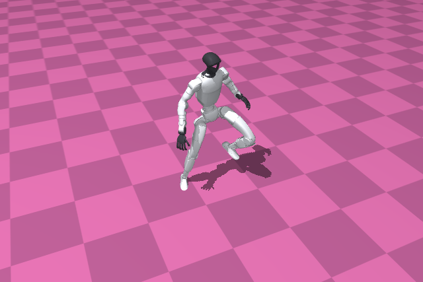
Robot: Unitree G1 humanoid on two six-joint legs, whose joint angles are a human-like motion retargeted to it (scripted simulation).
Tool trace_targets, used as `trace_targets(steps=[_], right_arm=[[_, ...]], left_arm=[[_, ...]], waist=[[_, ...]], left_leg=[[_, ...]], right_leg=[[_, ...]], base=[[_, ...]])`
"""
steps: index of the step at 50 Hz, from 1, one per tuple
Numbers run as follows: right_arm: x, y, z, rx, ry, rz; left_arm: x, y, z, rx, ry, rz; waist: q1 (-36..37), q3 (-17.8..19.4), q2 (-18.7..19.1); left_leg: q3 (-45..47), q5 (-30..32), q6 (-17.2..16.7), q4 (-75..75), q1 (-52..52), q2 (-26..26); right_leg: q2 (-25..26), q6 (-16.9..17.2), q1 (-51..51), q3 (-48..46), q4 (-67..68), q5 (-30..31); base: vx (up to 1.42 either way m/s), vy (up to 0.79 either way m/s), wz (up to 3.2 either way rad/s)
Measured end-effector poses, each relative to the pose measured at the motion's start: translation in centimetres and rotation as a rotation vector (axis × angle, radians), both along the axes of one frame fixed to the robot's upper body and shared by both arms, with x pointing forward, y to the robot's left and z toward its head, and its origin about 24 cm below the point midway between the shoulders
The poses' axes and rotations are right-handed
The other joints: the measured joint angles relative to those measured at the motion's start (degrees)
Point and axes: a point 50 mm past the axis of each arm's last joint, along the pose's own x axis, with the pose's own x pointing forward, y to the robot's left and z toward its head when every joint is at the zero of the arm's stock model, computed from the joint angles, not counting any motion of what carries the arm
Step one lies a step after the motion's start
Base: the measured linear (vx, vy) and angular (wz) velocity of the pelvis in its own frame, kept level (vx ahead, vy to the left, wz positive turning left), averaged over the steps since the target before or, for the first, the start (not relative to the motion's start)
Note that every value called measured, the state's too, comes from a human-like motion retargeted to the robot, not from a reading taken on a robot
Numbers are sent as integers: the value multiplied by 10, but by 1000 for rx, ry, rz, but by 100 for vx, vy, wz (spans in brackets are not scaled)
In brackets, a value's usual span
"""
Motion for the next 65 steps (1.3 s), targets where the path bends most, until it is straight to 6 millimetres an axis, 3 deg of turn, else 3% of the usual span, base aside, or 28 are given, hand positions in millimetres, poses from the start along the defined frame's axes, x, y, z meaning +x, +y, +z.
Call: trace_targets(steps=[4,10,15,19,20,22,25,27,28,32,35,39,42,48,52,55,57,60,63,65], right_arm=[[25,8,7,30,-65,6],[40,34,2,95,-73,82],[26,54,-12,131,-8,147],[17,61,-18,148,-4,127],[17,60,-18,146,-15,115],[15,57,-17,142,-36,88],[10,49,-17,128,-44,42],[3,43,-20,102,-29,5],[-4,40,-22,84,-10,-15],[-42,36,-35,47,108,-70],[-58,34,-40,61,167,-109],[-66,28,-39,55,172,-177],[-66,25,-38,36,158,-201],[-60,29,-38,36,168,-152],[-56,30,-38,49,161,-155],[-52,26,-36,45,151,-171],[-47,23,-33,25,134,-168],[-36,18,-27,-27,84,-143],[-31,13,-22,-86,51,-88],[-30,7,-16,-125,34,-45]], left_arm=[[-23,7,-5,-52,3,191],[-51,19,-13,-70,105,333],[-64,25,-10,-77,145,350],[-61,29,-6,-86,128,356],[-57,30,-5,-87,120,354],[-49,30,-5,-90,123,316],[-25,30,-4,-76,153,188],[3,34,3,-33,144,78],[16,35,9,-9,128,30],[73,41,38,57,-35,-76],[107,41,66,56,-234,-57],[117,43,86,30,-406,4],[111,45,88,25,-414,22],[79,51,62,26,-247,64],[42,46,31,7,-113,144],[15,34,8,-29,-31,220],[0,27,-3,-56,9,269],[-12,17,-14,-82,47,315],[-18,0,-25,-93,92,289],[-19,-13,-31,-93,119,227]], waist=[[-16,-7,-29],[-22,-19,-42],[7,-34,-34],[11,-29,-22],[5,-24,-16],[-25,-16,5],[-76,6,36],[-101,18,59],[-112,21,71],[-134,27,118],[-144,25,160],[-163,17,201],[-178,15,212],[-178,5,179],[-172,-2,143],[-165,-4,107],[-153,-5,91],[-131,2,95],[-100,32,107],[-89,54,80]], left_leg=[[-7,-19,-42,120,-104,-102],[-35,-5,-28,86,-95,-169],[-48,8,-9,-150,60,-168],[-64,70,7,-492,253,-183],[-72,72,15,-579,306,-185],[-70,9,45,-699,394,-167],[-61,-57,88,-804,476,-123],[-78,-56,90,-814,478,-82],[-91,-56,86,-807,473,-64],[-139,-38,56,-810,462,9],[-171,-9,39,-841,454,71],[-196,20,7,-875,446,139],[-206,37,-4,-903,450,165],[-189,52,-5,-941,487,151],[-175,52,-13,-954,511,124],[-171,43,-12,-935,511,89],[-161,43,-8,-920,505,78],[-147,76,-15,-899,493,96],[-172,142,-43,-834,471,102],[-192,153,-46,-743,427,37]], right_leg=[[-9,-6,-34,7,21,-10],[38,-4,-32,0,26,-27],[120,-3,-7,15,4,-31],[182,-3,17,30,10,-34],[198,-5,19,30,24,-35],[232,-1,-8,28,105,-18],[262,42,-109,28,306,89],[249,55,-189,-2,436,149],[224,47,-221,-25,501,143],[120,-17,-310,-74,737,-10],[123,-20,-371,-31,841,-25],[100,-35,-403,4,900,-32],[74,-40,-387,19,882,-35],[26,-35,-274,20,665,69],[79,17,-137,60,373,93],[109,52,-34,126,139,150],[96,23,-7,98,86,108],[86,-16,8,20,89,-42],[94,0,-24,51,171,-96],[49,31,-37,78,200,-103]], base=[[-3,-28,18],[3,-26,-15],[10,-20,-82],[13,-9,-84],[8,-1,-31],[3,2,13],[-6,-2,55],[-10,-11,65],[-6,-8,66],[-3,-13,67],[-2,-25,49],[1,-28,25],[3,-31,28],[5,-37,7],[8,-50,-3],[6,-64,-20],[2,-72,-50],[-1,-75,-60],[-2,-71,-56],[-4,-56,-17]])
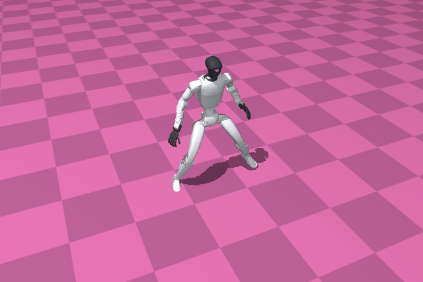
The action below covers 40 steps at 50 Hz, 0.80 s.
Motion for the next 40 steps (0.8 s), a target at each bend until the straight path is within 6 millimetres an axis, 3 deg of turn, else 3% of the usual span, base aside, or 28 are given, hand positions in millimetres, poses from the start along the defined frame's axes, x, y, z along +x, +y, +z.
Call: trace_targets(steps=[3,7,11,15,21,28,30,33,35,37,38,40], right_arm=[[7,-2,6,-13,-12,70],[21,-6,14,-4,-30,102],[35,-1,15,50,-38,80],[39,15,7,102,-7,105],[37,44,-6,180,35,187],[9,57,-22,241,47,57],[-1,55,-25,224,67,17],[-9,48,-28,210,123,9],[-14,45,-29,210,168,30],[-23,44,-30,211,207,55],[-27,44,-31,215,223,66],[-35,46,-32,230,243,77]], left_arm=[[-6,-5,0,34,44,-109],[-15,-4,3,53,85,-168],[-20,8,7,39,75,-68],[-15,25,15,41,14,59],[3,43,33,76,-82,67],[24,47,48,135,-68,-136],[29,45,48,146,-51,-189],[45,39,45,144,-30,-267],[60,35,45,146,-28,-320],[76,34,47,156,-32,-372],[83,34,50,165,-36,-397],[101,35,59,184,-57,-442]], waist=[[12,26,-11],[14,42,-21],[5,30,-43],[4,18,-62],[34,-4,-79],[48,-28,-83],[39,-22,-72],[19,-4,-52],[6,3,-36],[-6,4,-17],[-11,4,-7],[-23,4,12]], left_leg=[[32,-73,11,223,-101,-10],[117,-169,65,518,-239,17],[130,-214,66,698,-371,-46],[144,-230,78,764,-444,-107],[132,-218,82,649,-416,-172],[41,-115,70,223,-203,-232],[55,-158,100,111,-117,-205],[86,-217,157,28,-42,-159],[75,-220,162,36,-45,-126],[53,-219,138,58,-63,-94],[42,-218,124,58,-66,-79],[16,-213,108,47,-72,-51]], right_leg=[[-7,-22,16,3,-8,-17],[-9,-50,12,1,-20,-8],[-7,-68,-14,-12,-27,-8],[12,-72,-28,-30,-23,-19],[83,-66,-27,-45,-31,-29],[183,-65,9,-71,-55,6],[211,-63,-10,-77,11,43],[223,-26,-116,-79,196,196],[202,-14,-192,-104,302,277],[145,-57,-246,-152,399,231],[119,-79,-266,-171,445,179],[87,-96,-303,-184,527,93]], base=[[-5,-55,-13],[-4,-41,-2],[-1,-36,29],[2,-33,26],[8,-28,-24],[16,-15,-37],[12,-2,-17],[2,0,-2],[-6,-7,15],[-4,-9,28],[-3,-13,41],[-2,-19,56]])
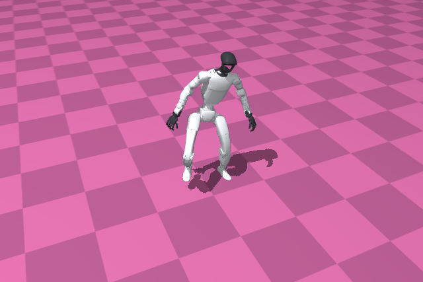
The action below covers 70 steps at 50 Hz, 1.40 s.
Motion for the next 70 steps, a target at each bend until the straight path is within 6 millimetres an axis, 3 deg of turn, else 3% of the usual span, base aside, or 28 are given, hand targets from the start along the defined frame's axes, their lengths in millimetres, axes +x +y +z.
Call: trace_targets(steps=[5,10,12,15,20,23,24,25,27,29,31,34,35,37,40,42,46,50,55,61,63,65,67,70], right_arm=[[-1,1,0,32,-10,-40],[8,1,1,17,-36,-50],[12,0,2,14,-40,-45],[7,-6,7,34,-47,-48],[-2,-10,4,-1,-14,-105],[-15,-12,2,-29,17,-122],[-18,-13,2,-41,24,-120],[-20,-13,2,-54,28,-115],[-23,-14,2,-84,13,-90],[-7,-17,5,-124,-26,-63],[4,-20,8,-160,-67,-37],[19,-28,16,-200,-131,-16],[24,-31,19,-206,-151,-12],[28,-33,23,-195,-174,-4],[32,-33,26,-166,-172,23],[34,-35,28,-154,-156,37],[49,-34,29,-144,-134,56],[72,-19,28,-114,-159,91],[97,9,31,-26,-229,171],[99,23,32,62,-273,161],[95,23,29,61,-278,126],[89,22,26,47,-276,93],[80,21,21,31,-254,79],[68,19,16,13,-210,98]], left_arm=[[40,7,33,20,-157,-18],[45,22,54,27,-275,58],[42,28,56,39,-274,77],[38,31,54,59,-229,61],[24,31,42,74,-223,95],[13,21,26,56,-236,135],[9,18,20,44,-236,153],[3,15,14,32,-234,174],[-14,9,1,6,-209,224],[-25,-2,-13,-32,-185,278],[-46,-13,-28,-57,-122,317],[-71,-35,-49,-89,-7,306],[-78,-41,-54,-92,30,285],[-88,-47,-58,-75,84,233],[-95,-44,-56,-55,112,200],[-93,-39,-52,-74,85,240],[-87,-19,-42,-120,-31,429],[-86,3,-30,-114,-114,565],[-84,16,-21,-100,-109,554],[-74,15,-16,-86,-51,424],[-66,14,-13,-66,-50,370],[-56,13,-11,-46,-45,313],[-46,11,-11,-29,-20,252],[-28,8,-9,1,3,169]], waist=[[-1,-5,43],[-3,-9,56],[-7,-7,55],[-4,-5,57],[-18,2,17],[-12,0,-14],[-6,-3,-22],[2,-6,-29],[23,-16,-27],[37,-6,-21],[48,5,-21],[41,21,-68],[33,23,-88],[14,22,-113],[15,22,-99],[26,19,-89],[43,8,-97],[50,3,-118],[75,-6,-130],[87,-28,-119],[82,-26,-115],[74,-15,-108],[68,3,-95],[56,24,-74]], left_leg=[[-46,31,-24,-27,-21,77],[-57,52,-49,-61,-15,132],[-62,58,-54,-72,-9,145],[-76,61,-57,-76,-7,159],[-97,48,-78,-59,0,130],[-103,38,-81,-34,-6,98],[-101,38,-84,-30,-7,93],[-96,39,-86,-28,-8,90],[-83,47,-98,-12,-8,108],[-64,108,-99,-67,28,121],[-47,180,-105,-84,54,119],[-3,260,-108,-32,27,21],[20,260,-108,11,-2,-18],[85,200,-108,160,-84,-41],[164,107,-96,423,-194,18],[179,79,-86,560,-259,26],[166,39,-96,730,-368,-31],[156,32,-83,778,-406,-80],[133,37,-67,666,-354,-121],[65,130,-61,317,-201,-177],[39,106,-45,187,-124,-186],[40,25,-9,86,-41,-171],[52,-27,30,20,22,-144],[44,-29,55,-4,46,-100]], right_leg=[[20,0,-89,53,128,-19],[-15,-54,-92,80,173,-70],[-8,-53,-68,102,138,-38],[35,-10,-9,151,28,53],[-11,4,162,178,-246,42],[-4,60,263,251,-454,107],[-9,66,286,257,-499,103],[-18,65,304,253,-534,86],[-37,51,315,197,-529,-19],[-39,48,330,170,-543,-92],[-38,58,328,192,-528,-124],[-116,87,315,229,-513,-127],[-149,95,316,230,-519,-124],[-185,85,324,213,-524,-127],[-159,45,334,189,-521,-131],[-141,31,331,180,-530,-125],[-119,33,313,170,-544,-117],[-86,35,305,158,-550,-116],[-20,42,308,153,-574,-109],[68,39,336,134,-618,-102],[93,42,346,123,-615,-101],[115,49,340,116,-569,-89],[130,54,292,111,-455,-29],[122,73,175,86,-258,96]], base=[[-2,-27,7],[2,-31,-12],[3,-37,9],[5,-41,20],[8,-47,47],[7,-61,25],[5,-68,-18],[7,-69,-51],[5,-72,-77],[-3,-79,-82],[-1,-70,-76],[-5,-48,-1],[-9,-44,70],[-6,-51,81],[-2,-50,30],[-3,-38,7],[-2,-35,7],[-1,-34,-2],[2,-27,-38],[8,-14,-25],[11,-4,11],[8,0,19],[1,0,9],[-8,-4,19]])
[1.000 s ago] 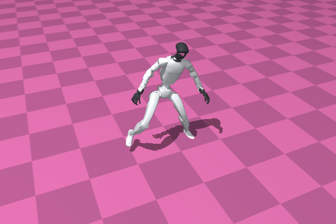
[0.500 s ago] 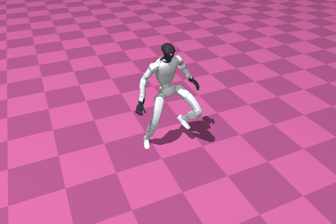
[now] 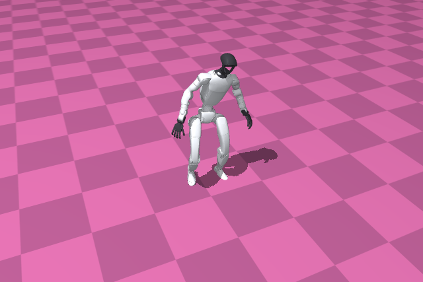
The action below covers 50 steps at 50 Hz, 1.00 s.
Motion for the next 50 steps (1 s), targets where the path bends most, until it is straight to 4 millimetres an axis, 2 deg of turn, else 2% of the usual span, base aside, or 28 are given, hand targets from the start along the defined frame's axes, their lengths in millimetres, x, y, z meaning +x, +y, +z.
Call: trace_targets(steps=[2,3,5,8,13,17,20,22,26,28,30,32,33,36,38,40,42,43,45,47,48,50], right_arm=[[-10,-1,-3,-23,19,27],[-19,-2,-4,-38,24,43],[-24,-2,-6,-42,45,64],[-35,-2,-8,-44,68,68],[-41,-7,-9,-51,83,37],[-40,-13,-8,-56,88,3],[-44,-15,-8,-53,106,-20],[-51,-15,-10,-43,132,-32],[-68,-16,-13,-22,192,-55],[-74,-19,-13,-14,212,-75],[-79,-22,-12,-10,224,-104],[-82,-28,-10,-24,209,-131],[-78,-32,-8,-35,195,-146],[-60,-47,2,-99,110,-171],[-44,-56,10,-155,44,-159],[-30,-64,18,-215,-17,-130],[-15,-72,28,-263,-80,-105],[-7,-75,33,-276,-111,-99],[1,-76,38,-274,-150,-97],[9,-74,41,-247,-173,-108],[13,-76,43,-236,-181,-117],[22,-77,46,-214,-188,-129]], left_arm=[[11,0,4,20,-14,-34],[13,0,5,28,-27,-46],[27,2,12,41,-59,-58],[34,8,21,62,-114,-32],[24,20,28,85,-151,60],[6,27,25,89,-110,108],[-2,30,23,90,-75,118],[-3,32,23,92,-65,111],[7,29,28,88,-108,86],[14,27,31,80,-159,82],[15,25,33,72,-209,89],[8,24,32,65,-244,111],[7,24,33,60,-261,133],[-6,26,27,46,-266,208],[-21,25,18,35,-230,263],[-36,19,5,15,-166,297],[-44,9,-8,-9,-93,283],[-46,4,-13,-17,-59,264],[-53,-5,-21,-21,1,219],[-57,-12,-25,-23,38,177],[-56,-16,-27,-33,49,154],[-54,-25,-32,-58,63,118]], waist=[[-11,3,19],[-21,2,30],[-23,-4,46],[-32,-10,74],[-44,-22,118],[-61,-28,130],[-74,-31,122],[-76,-32,112],[-62,-26,85],[-53,-17,69],[-44,-14,50],[-36,-17,32],[-31,-16,25],[-22,-6,15],[-16,12,24],[-9,29,31],[-9,45,12],[-10,51,0],[-15,60,-18],[-7,60,2],[-4,59,7],[2,53,12]], left_leg=[[-19,3,-18,12,-12,34],[-32,-4,-35,29,-22,51],[-43,16,-47,-16,-18,82],[-61,46,-68,-50,-19,133],[-71,86,-109,-98,-10,226],[-72,99,-124,-118,1,273],[-82,97,-133,-117,3,284],[-95,91,-136,-103,-2,284],[-117,69,-143,-59,-8,264],[-125,57,-147,-35,-8,249],[-131,44,-152,-9,-15,230],[-131,27,-161,32,-32,214],[-125,32,-162,25,-30,209],[-104,50,-163,16,-15,201],[-104,86,-163,16,2,212],[-121,151,-163,30,11,209],[-142,217,-163,66,-3,150],[-147,230,-163,97,-20,117],[-132,206,-163,190,-69,81],[-83,135,-151,334,-141,136],[-44,104,-131,405,-175,158],[16,54,-107,533,-233,175]], right_leg=[[-36,-18,-74,-39,129,-26],[-64,-16,-103,-60,200,-66],[-98,-66,-167,-87,301,-143],[-119,-82,-237,-92,420,-161],[-93,-106,-306,-61,519,-207],[-99,-137,-295,-34,517,-207],[-116,-147,-249,-14,464,-187],[-115,-140,-201,4,392,-159],[-130,-122,-73,29,174,-128],[-126,-97,-2,55,34,-99],[-109,-55,60,107,-112,-48],[-118,-26,100,133,-203,-36],[-131,-28,115,125,-237,-59],[-178,-25,134,81,-242,-193],[-175,-18,114,94,-182,-255],[-167,-8,82,124,-110,-281],[-195,-5,71,152,-85,-302],[-211,-10,72,162,-83,-313],[-231,-25,74,170,-67,-333],[-193,-43,77,159,-53,-340],[-187,-48,78,156,-58,-338],[-180,-61,77,152,-69,-334]], base=[[-5,-6,34],[-2,-8,39],[-9,-14,4],[-5,-20,-3],[1,-25,-29],[5,-28,-17],[7,-33,21],[8,-38,35],[8,-42,34],[7,-50,29],[7,-57,11],[5,-64,-21],[-1,-68,-47],[-2,-69,-56],[-1,-75,-76],[0,-71,-82],[0,-58,-47],[0,-54,-19],[0,-59,-10],[2,-57,-32],[2,-43,-24],[2,-34,-10]])
